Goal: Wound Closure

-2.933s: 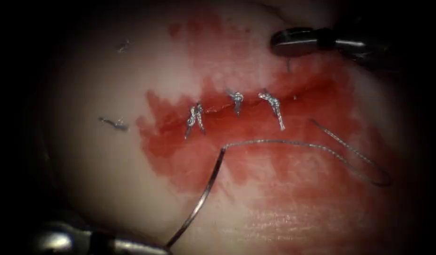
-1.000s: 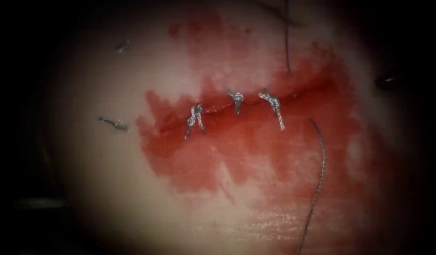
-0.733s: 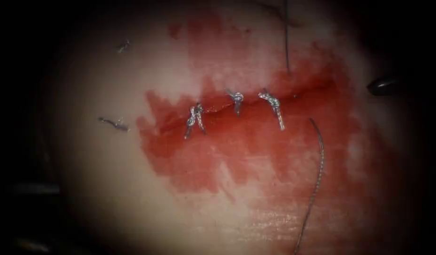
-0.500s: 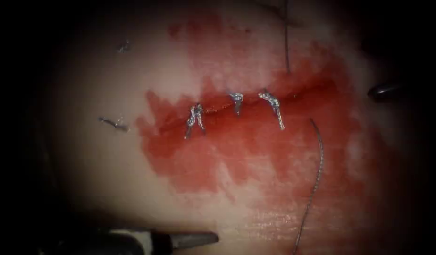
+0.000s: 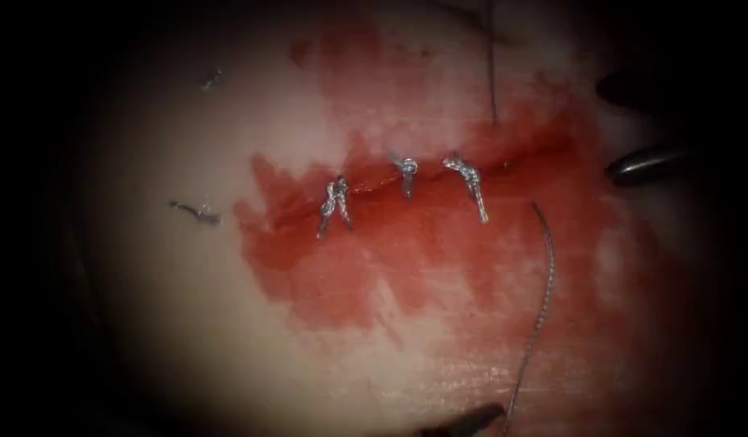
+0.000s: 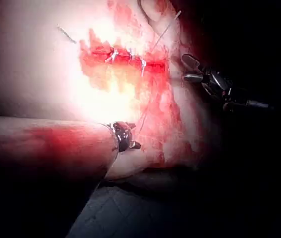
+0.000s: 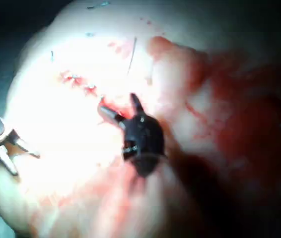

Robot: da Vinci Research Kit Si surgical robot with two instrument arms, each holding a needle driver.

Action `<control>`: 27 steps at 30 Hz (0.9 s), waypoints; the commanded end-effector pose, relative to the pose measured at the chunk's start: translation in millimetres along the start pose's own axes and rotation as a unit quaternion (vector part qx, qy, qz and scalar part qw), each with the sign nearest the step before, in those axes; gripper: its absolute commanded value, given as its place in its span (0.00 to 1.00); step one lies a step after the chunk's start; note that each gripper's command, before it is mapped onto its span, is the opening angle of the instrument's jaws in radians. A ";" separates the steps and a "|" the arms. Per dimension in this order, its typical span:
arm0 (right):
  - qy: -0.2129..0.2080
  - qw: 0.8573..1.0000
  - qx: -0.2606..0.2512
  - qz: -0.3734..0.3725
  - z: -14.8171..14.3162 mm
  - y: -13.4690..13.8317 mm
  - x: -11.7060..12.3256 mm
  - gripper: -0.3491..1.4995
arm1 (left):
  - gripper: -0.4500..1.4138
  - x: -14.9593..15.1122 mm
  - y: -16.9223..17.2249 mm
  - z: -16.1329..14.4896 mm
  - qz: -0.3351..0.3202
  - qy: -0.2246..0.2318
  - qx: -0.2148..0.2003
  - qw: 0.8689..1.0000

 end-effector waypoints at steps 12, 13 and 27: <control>0.001 1.000 0.003 0.000 1.2 -0.5 -0.3 0.98 | 0.23 -3.3 -1.4 1.5 0.057 -0.010 0.013 0.998; 0.001 1.000 0.003 0.000 1.2 -0.5 -0.3 0.98 | 0.14 -2.9 -1.7 1.1 0.058 -0.010 0.011 0.998; -0.049 0.984 0.146 -0.092 1.2 -7.2 -0.4 0.85 | 0.05 4.8 -3.3 -2.4 -0.026 0.031 0.023 0.999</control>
